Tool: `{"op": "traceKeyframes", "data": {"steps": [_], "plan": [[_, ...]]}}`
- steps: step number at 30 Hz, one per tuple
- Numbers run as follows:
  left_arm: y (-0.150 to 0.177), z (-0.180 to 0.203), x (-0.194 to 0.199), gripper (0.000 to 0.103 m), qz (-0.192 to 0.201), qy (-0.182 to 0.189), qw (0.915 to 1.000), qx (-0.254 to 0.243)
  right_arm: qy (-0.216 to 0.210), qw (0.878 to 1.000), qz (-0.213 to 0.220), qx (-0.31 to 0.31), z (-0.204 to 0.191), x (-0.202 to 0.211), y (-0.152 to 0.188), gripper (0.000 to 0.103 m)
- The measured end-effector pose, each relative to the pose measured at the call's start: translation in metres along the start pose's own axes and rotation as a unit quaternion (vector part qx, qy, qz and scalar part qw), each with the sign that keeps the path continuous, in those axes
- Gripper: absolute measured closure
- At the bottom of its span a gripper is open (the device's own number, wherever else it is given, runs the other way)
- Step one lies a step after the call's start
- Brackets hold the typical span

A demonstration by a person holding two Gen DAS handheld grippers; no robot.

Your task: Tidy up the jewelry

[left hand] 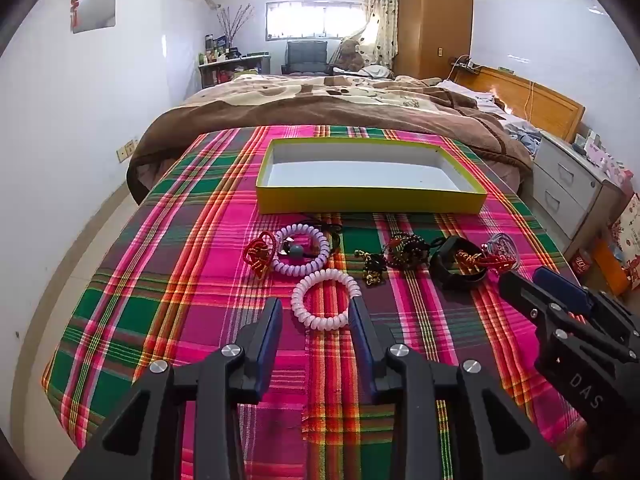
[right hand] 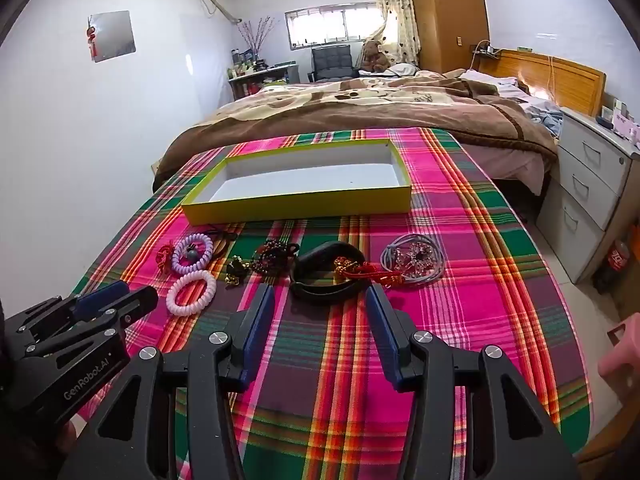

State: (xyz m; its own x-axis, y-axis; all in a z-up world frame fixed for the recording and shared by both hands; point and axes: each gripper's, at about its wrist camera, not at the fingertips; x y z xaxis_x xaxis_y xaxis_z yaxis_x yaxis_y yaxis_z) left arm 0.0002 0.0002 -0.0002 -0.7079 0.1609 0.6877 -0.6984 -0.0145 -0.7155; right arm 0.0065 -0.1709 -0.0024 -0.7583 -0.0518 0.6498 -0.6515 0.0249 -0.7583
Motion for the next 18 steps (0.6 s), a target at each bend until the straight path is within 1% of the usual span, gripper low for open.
{"op": "traceKeyframes", "data": {"steps": [7, 10, 12, 13, 18], "plan": [[0.003, 0.006, 0.003, 0.069, 0.006, -0.016, 0.9998, -0.005, 0.005, 1.000, 0.007, -0.003, 0.005, 0.005, -0.001, 0.055], [0.000, 0.004, 0.007, 0.069, 0.010, -0.019, 0.9998, -0.002, 0.014, 1.000, 0.004, 0.005, -0.002, 0.004, -0.004, 0.055], [-0.005, -0.001, 0.006, 0.069, 0.007, -0.015, 0.9998, 0.004, 0.013, 1.000, 0.003, 0.007, -0.002, 0.006, -0.005, 0.055], [-0.005, -0.002, 0.006, 0.069, 0.008, -0.016, 0.9998, 0.005, 0.013, 1.000, 0.001, 0.009, -0.004, 0.002, -0.004, 0.055], [-0.006, -0.001, 0.010, 0.069, 0.012, -0.015, 0.9998, 0.005, 0.012, 1.000, 0.002, 0.007, -0.004, 0.003, -0.005, 0.055]]}}
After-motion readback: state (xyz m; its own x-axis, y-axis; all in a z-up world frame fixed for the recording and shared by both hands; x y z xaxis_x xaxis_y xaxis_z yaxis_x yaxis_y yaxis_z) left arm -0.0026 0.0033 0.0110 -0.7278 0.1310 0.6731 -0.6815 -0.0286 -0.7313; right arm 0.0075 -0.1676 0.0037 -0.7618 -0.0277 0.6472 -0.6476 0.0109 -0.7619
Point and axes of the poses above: each gripper's, at about its wrist camera, not at the fingertips, and x roughly against the way its jaws point, z to its right, y to its underside, and after that the axes turned 9 degrees about y, right-handed
